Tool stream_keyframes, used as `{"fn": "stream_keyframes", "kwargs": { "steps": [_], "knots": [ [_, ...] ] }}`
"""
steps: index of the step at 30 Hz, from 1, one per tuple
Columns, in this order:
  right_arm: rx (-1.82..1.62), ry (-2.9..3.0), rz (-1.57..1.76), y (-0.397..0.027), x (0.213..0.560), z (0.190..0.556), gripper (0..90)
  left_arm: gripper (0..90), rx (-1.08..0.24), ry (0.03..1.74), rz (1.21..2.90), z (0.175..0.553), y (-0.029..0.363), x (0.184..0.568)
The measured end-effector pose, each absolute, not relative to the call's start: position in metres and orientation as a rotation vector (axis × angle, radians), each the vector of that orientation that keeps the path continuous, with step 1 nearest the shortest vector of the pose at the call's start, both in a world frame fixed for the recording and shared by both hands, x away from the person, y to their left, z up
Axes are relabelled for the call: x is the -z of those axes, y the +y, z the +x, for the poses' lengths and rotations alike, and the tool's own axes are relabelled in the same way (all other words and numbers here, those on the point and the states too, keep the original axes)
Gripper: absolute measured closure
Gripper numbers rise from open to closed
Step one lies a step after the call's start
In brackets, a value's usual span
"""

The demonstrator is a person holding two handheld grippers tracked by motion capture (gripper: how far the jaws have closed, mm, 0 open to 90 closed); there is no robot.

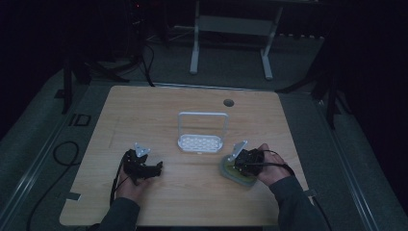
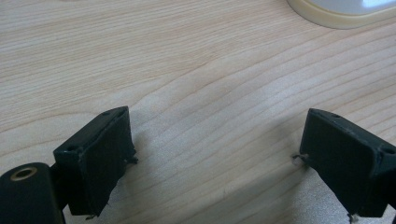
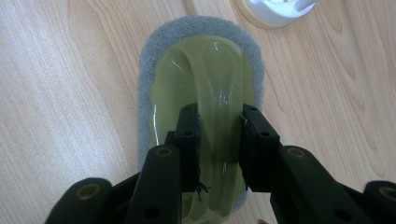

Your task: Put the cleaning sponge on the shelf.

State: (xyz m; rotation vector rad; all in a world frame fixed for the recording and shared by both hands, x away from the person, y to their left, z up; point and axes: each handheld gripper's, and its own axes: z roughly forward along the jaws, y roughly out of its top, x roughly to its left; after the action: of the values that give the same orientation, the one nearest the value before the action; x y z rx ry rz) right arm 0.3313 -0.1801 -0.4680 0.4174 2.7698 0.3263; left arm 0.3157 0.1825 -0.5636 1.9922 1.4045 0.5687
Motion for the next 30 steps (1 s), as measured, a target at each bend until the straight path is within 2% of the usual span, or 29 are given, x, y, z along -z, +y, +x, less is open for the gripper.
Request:
{"fn": "stream_keyframes", "kwargs": {
  "steps": [30],
  "knots": [
    [-0.357, 2.763, 0.389, -0.1705, 0.4682, 0.3387, 71.4, 9.6, -0.569, 1.405, 1.991, 0.3157, 0.1824, 0.5636]
  ]
}}
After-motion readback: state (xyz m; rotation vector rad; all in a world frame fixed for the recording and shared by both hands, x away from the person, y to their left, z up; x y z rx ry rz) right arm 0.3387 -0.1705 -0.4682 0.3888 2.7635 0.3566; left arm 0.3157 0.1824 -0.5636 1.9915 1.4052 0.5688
